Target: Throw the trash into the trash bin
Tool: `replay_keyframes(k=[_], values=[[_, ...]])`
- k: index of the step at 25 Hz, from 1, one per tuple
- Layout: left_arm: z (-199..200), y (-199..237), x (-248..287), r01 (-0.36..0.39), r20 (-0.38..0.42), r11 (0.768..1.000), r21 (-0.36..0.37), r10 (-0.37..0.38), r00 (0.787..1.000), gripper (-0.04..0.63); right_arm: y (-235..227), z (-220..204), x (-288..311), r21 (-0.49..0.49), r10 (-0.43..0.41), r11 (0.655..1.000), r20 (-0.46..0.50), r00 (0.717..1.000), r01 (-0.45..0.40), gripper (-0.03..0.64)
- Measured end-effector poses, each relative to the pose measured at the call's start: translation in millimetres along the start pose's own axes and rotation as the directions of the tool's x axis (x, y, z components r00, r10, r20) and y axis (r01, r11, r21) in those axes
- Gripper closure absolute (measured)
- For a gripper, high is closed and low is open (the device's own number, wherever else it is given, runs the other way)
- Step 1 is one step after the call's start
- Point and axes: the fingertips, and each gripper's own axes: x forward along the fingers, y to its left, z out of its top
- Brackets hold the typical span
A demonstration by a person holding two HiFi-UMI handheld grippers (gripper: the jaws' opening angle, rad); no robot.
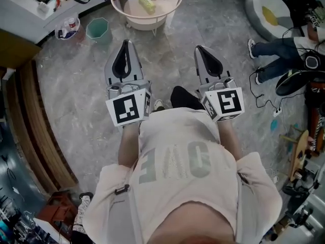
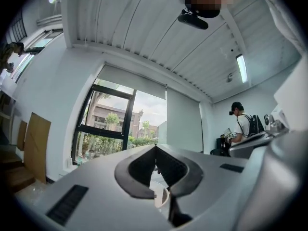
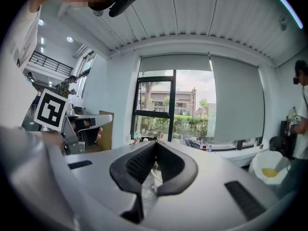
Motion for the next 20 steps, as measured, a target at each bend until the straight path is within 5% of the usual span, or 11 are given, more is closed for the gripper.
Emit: replay_keyframes(k=[11,20], values=[[-21.6,12.4,78.6,0.041,-0.035,0.998,0.057,-0.039,0.999,0.583,-52.1,-26.6,67.9,0.120,-0.040,0.992,-0.001,0.999,0.040,0.603],[-63.5,51.2,237.0,-0.037,-0.040,0.994,0.108,0.042,0.998,0.583,-131.2,-59.4,251.3,0.158,0.077,0.985,-0.037,0.996,-0.071,0.603]])
